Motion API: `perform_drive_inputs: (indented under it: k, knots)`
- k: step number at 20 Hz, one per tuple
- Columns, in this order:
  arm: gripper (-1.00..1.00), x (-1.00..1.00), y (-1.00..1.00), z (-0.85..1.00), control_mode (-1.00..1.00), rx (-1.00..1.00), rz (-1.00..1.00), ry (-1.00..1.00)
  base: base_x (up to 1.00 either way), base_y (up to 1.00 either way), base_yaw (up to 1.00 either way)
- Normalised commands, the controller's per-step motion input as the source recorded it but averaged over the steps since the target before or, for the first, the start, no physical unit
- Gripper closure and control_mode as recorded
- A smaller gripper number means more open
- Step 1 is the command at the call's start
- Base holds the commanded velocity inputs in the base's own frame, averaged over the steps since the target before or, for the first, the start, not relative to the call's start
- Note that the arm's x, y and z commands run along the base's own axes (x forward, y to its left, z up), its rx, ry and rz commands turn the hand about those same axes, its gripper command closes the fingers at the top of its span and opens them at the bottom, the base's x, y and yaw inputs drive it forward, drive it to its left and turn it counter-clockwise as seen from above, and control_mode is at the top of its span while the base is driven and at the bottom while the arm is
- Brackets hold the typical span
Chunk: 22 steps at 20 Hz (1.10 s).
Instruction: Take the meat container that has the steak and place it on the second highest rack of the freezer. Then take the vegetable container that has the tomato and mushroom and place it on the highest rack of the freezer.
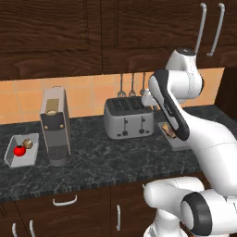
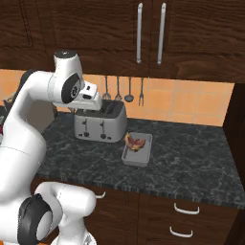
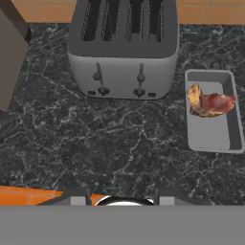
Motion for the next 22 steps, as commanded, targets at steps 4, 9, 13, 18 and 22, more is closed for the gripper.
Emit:
perform_drive_inputs:
  k: [4, 9, 13, 18, 22]
  knots:
    - [-1.0, -0.34, -0.29, -0.13, -1.0, 0.03, -0.07, 0.0, 0.0, 0.0, 0.0]
    - [-1.0, -0.26, -0.96, -0.51, -1.0, 0.07, -0.53, 0.05, 0.0, 0.0, 0.0]
    - [-1.0, 0.0, -0.96, -0.71, -1.0, 0.03, -0.69, 0.06, 0.0, 0.0, 0.0]
    - [-1.0, 0.12, -0.95, -0.51, -1.0, 0.07, -0.63, 0.05, 0.0, 0.0, 0.0]
    - [-1.0, 0.54, -0.6, -0.33, -1.0, 0.08, -0.27, 0.0, 0.0, 0.0, 0.0]
